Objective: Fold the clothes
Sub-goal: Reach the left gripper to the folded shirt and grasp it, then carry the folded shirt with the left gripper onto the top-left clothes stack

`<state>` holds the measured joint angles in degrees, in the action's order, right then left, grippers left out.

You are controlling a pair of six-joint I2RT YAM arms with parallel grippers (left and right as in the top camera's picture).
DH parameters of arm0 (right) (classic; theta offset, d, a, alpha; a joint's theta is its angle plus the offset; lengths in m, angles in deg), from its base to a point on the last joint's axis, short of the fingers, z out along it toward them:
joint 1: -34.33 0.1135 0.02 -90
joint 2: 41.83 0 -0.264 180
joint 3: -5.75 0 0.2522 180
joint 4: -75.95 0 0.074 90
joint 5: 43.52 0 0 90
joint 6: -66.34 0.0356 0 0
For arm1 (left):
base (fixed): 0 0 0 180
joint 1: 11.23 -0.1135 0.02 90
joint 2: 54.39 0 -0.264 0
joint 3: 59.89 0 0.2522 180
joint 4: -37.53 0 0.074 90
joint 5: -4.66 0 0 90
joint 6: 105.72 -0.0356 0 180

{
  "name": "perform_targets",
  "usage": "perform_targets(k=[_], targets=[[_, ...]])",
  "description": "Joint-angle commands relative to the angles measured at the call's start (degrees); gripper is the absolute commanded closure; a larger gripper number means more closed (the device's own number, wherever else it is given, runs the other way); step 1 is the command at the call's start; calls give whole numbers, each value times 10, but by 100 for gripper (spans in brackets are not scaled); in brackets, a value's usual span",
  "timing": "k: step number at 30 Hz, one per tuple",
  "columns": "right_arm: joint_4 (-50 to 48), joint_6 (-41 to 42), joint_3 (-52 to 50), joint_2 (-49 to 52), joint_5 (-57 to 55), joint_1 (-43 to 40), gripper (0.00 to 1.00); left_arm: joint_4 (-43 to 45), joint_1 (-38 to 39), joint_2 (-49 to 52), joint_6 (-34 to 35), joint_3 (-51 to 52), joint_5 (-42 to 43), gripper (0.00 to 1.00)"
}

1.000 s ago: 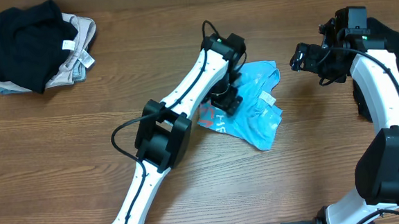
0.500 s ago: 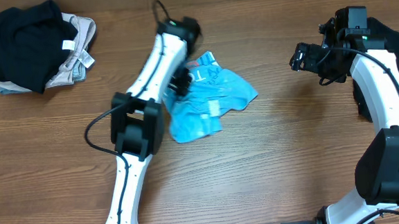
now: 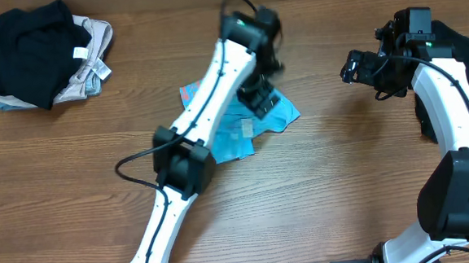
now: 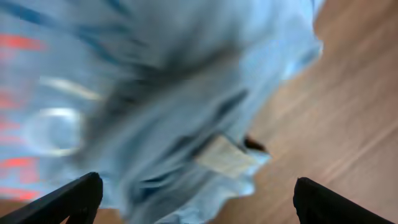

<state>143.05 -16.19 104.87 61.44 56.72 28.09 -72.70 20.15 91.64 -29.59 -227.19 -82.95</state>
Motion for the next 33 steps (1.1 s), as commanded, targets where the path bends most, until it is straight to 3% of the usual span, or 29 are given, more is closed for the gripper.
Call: perform_targets(k=[1, 8, 14, 17, 18, 19, 20, 21, 22, 28, 33], targets=[[-3, -2, -2, -1, 1, 1, 0, 9, 36, 3, -35, 91, -43, 0], [-5, -2, -2, -1, 1, 1, 0, 56, 40, 3, -68, 167, -28, 0], [-9, -2, -2, -1, 1, 1, 0, 162, 38, 3, -34, 245, -118, 5], [-13, -2, -2, -1, 1, 1, 0, 203, 38, 3, -9, 275, -149, 21], [-15, -2, -2, -1, 1, 1, 0, 206, 38, 3, -9, 282, -147, 32], [-17, -2, -2, -1, 1, 1, 0, 208, 38, 3, -9, 287, -146, 47], [-19, -2, -2, -1, 1, 1, 0, 208, 38, 3, -9, 290, -146, 70], [-21, -2, -2, -1, 1, 1, 0, 207, 39, 3, -8, 290, -146, 86], [-23, -2, -2, -1, 1, 1, 0, 207, 39, 3, 0, 290, -147, 96], [-22, -1, -2, -1, 1, 1, 0, 178, 15, 3, 58, 238, -150, 96], [-20, -2, -2, -1, 2, 1, 0, 79, -41, 0, 79, 70, -150, 96]])
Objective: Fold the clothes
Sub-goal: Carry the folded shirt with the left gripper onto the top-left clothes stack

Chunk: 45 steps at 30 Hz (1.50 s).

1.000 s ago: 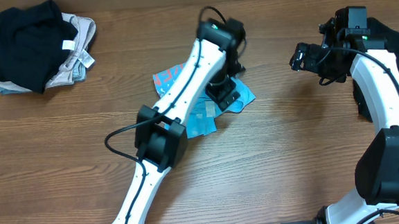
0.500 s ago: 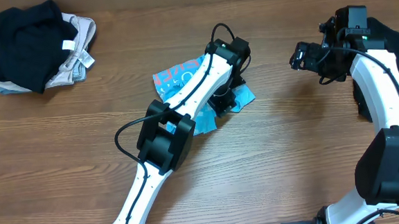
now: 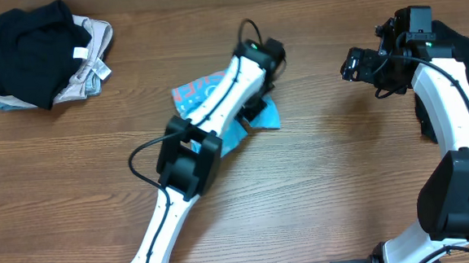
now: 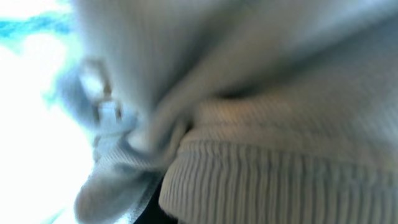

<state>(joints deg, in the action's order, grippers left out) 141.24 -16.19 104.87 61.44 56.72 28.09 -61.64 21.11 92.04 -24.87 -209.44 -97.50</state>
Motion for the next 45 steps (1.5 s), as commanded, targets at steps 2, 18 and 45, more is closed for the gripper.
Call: perform_targets(k=[2, 18, 45], targets=[[-2, -1, -2, -1, 2, 1, 0, -66, -77, -4, 32, -189, -8, 96], [0, 5, -2, -1, 36, 1, 2, -24, -365, -86, -52, -442, -52, 96], [31, 15, -2, -1, 44, 2, 2, 164, -620, -115, -56, -308, 105, 96]])
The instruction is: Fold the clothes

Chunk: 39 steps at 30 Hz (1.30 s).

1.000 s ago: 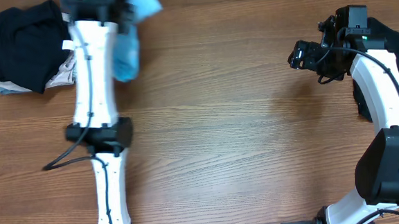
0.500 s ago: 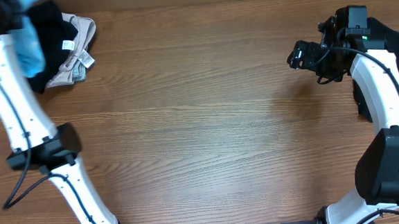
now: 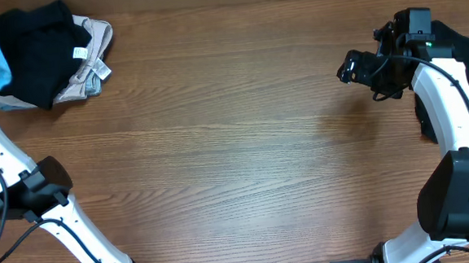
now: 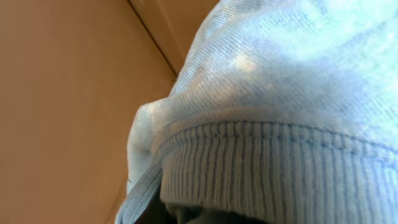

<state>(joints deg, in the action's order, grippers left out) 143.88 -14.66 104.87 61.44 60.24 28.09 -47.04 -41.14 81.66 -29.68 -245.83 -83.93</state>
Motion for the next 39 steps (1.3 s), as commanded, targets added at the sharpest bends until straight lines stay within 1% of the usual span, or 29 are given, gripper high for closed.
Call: perform_targets(k=[1, 4, 8, 12, 16, 17, 19, 21, 22, 23, 24, 27, 30, 33, 39], targets=[[6, 0, -2, -1, 9, 2, 2, 32, 3, -12, -9, 77, -34, 96], [6, 0, -2, -1, 9, 2, 2, 64, 3, -12, -8, 128, -37, 95], [7, 0, -2, -1, 9, 2, 2, 87, 11, -12, -1, 173, -25, 94], [7, 0, -2, -1, 9, 2, 2, 100, 35, -11, 3, 211, 13, 92], [8, 0, -2, -1, 9, 2, 2, 111, 82, -1, 2, 247, 30, 80], [8, 0, -2, -1, 9, 2, 2, 113, 94, 2, 3, 255, 31, 75], [9, 0, -2, -1, 9, 2, 2, 117, 118, 14, 3, 265, 31, 55], [11, 0, -2, -1, 9, 2, 2, 121, 139, 26, 2, 269, 31, 30], [11, 0, -2, -1, 9, 2, 2, 122, 149, 33, 2, 270, 31, 14], [12, 0, -2, -1, 9, 2, 2, 121, 158, 36, 3, 270, 31, 3], [12, -2, -2, -1, 4, 2, 5, 121, 167, 39, 4, 270, 32, 0], [8, -2, 7, -1, -2, 2, 5, 124, 188, 35, 25, 262, 31, 0], [24, -2, 52, -2, -1, 2, 1, 107, 199, 18, 48, 226, 31, 0], [58, -4, 109, -7, -2, 2, 0, 72, 199, -6, 71, 179, 31, 0], [164, -5, 232, -40, -2, 2, 0, -16, 200, -76, 80, 96, 31, 0]])
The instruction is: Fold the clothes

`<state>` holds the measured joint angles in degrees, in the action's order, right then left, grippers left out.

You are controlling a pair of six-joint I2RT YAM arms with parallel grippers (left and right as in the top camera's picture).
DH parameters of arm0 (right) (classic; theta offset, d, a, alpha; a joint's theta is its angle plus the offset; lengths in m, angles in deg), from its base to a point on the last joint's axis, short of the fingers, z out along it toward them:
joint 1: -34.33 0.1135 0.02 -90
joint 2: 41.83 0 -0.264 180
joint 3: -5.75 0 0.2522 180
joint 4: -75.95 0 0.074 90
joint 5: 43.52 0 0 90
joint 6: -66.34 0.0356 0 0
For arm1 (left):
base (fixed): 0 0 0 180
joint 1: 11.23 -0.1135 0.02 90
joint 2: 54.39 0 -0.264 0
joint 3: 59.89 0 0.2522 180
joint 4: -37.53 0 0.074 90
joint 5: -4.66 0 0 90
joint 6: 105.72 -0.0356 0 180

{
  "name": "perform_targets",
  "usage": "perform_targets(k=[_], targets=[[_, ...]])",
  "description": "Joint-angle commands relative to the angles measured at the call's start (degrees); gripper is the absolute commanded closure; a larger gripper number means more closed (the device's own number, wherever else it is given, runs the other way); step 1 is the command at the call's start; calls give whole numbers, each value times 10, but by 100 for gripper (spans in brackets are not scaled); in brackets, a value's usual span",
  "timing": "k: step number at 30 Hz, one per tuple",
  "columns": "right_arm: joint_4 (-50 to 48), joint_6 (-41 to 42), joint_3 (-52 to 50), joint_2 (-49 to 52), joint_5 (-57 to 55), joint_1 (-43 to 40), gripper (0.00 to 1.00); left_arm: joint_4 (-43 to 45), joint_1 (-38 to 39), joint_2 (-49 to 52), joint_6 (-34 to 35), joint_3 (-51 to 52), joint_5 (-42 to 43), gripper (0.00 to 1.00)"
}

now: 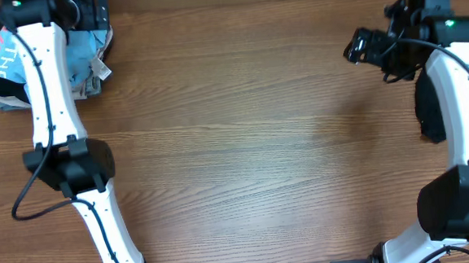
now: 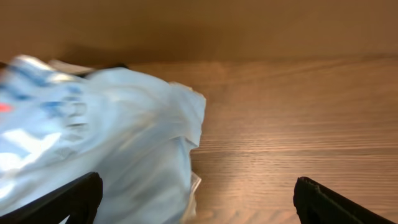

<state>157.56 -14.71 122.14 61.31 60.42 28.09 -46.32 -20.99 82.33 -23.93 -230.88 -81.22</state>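
A light blue garment with red lettering (image 1: 0,54) lies bunched on top of the clothes pile (image 1: 92,71) at the table's far left corner. The left wrist view shows the same blue cloth (image 2: 106,137) below and left of the fingers. My left gripper (image 1: 87,12) (image 2: 199,208) hovers over the pile, open wide, with nothing between its fingers (image 2: 68,196). My right gripper (image 1: 358,49) hangs in the air at the far right, holding nothing that I can see; its jaws are too small to read.
A dark garment (image 1: 429,111) lies at the right edge, partly behind the right arm. A brown wall runs along the table's far edge (image 2: 249,31). The wooden tabletop (image 1: 243,139) spreads between the two arms.
My left gripper was shut on the blue garment, held up at the far left. Now the garment lies on the pile and the gripper is open above it. The right arm shifted slightly.
The blue garment lay on the middle of the table with my left gripper open over it. Then the gripper was down in the cloth. Later it held the garment at the far left corner. Now the garment rests released on the pile.
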Motion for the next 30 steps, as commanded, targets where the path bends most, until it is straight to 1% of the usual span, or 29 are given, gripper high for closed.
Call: perform_targets(k=[1, 3, 4, 8, 10, 12, 17, 21, 25, 27, 30], targets=[[57, -4, 92, -53, -16, 2, 0, -41, 0, -100, 36, -57, 5, 0], [94, -4, 132, -77, -43, 2, 0, -51, 2, -118, 66, -57, 6, 0], [112, -4, 151, -90, -53, 2, 0, -50, 2, -123, 70, -57, 5, 0], [210, -3, 227, -147, -46, 2, 0, -51, 3, -127, 70, -57, 4, 0], [232, 1, 243, -176, -30, 2, 0, -51, 3, -123, 70, -56, 4, 0], [231, 1, 243, -209, -12, 2, 0, -51, 3, -122, 70, -53, 4, 0], [231, 1, 243, -263, -12, 2, 0, -51, 3, -122, 70, -52, 4, 0], [233, 1, 243, -282, -12, 2, 0, -51, 3, -122, 70, -52, 4, 0], [248, -1, 239, -289, -38, 2, 0, -51, 3, -122, 70, -52, 4, 0], [220, -2, 212, -300, -39, 7, 0, -51, 3, -122, 70, -52, 4, 0], [102, -2, 98, -348, -49, 19, 0, -51, 3, -122, 70, -52, 4, 1]])
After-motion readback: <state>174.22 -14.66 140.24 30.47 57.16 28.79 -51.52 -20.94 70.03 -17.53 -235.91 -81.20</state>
